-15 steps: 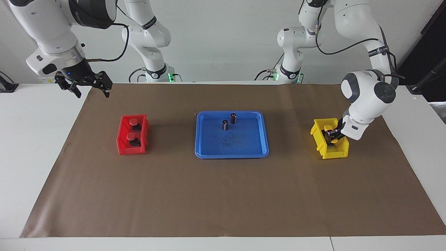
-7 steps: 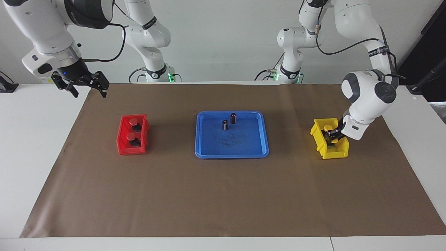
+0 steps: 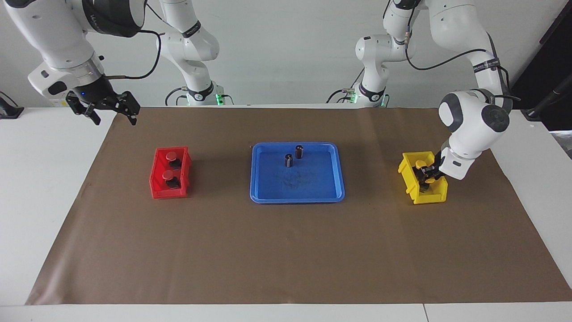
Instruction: Sort red and yellow buttons by color
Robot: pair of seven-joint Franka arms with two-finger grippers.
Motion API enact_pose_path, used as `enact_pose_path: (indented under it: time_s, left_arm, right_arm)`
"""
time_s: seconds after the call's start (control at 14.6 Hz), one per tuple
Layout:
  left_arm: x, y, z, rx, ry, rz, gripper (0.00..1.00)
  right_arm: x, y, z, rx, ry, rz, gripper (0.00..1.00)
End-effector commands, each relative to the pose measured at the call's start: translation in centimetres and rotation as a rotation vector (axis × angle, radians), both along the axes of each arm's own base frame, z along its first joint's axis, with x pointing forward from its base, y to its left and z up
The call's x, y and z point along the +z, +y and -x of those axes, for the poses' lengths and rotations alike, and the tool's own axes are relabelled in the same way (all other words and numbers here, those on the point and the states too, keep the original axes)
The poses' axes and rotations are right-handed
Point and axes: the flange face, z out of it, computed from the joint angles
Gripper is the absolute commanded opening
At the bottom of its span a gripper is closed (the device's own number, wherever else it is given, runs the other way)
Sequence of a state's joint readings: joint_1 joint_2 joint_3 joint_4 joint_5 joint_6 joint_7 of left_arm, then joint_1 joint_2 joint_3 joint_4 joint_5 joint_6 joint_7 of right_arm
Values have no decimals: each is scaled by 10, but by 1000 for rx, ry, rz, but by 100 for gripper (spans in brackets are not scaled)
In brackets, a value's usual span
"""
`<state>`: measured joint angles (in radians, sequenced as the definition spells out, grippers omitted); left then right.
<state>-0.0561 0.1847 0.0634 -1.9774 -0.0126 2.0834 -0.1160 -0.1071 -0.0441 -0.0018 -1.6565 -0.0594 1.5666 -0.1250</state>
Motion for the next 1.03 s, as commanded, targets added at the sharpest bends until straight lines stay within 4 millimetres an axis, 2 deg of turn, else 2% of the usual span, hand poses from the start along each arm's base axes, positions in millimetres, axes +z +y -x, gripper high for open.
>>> enact_pose_path:
  time_s: [0.0, 0.07, 0.21, 0.27, 0.41, 0.62, 0.75, 0.89, 0.96]
  left_arm:
    - [39, 5, -10, 4, 17, -17, 70]
    - [54, 4, -13, 3, 36, -17, 76]
    - [81, 2, -15, 0, 41, -14, 100]
    - [99, 2, -15, 0, 46, -10, 100]
    - [149, -6, -7, -10, 14, -8, 100]
    - [209, -18, 25, -72, -21, -6, 100]
    - [233, -18, 45, -143, -15, 12, 100]
    - [241, -19, 55, -146, 21, 14, 100]
    - [253, -18, 59, -146, 26, 14, 100]
  right_arm:
    - [2, 5, 3, -5, 12, -17, 100]
    - [2, 3, 4, -8, 12, -17, 100]
    - [1, 1, 5, -10, 13, -18, 100]
    - [1, 2, 4, -8, 12, -17, 100]
    - [0, 6, 4, -4, 15, -19, 100]
    - [1, 6, 4, -2, 13, -19, 100]
    - [1, 6, 4, -16, 9, -55, 100]
    - [1, 6, 4, -17, 6, -60, 100]
    - [1, 5, 4, -19, 6, -60, 100]
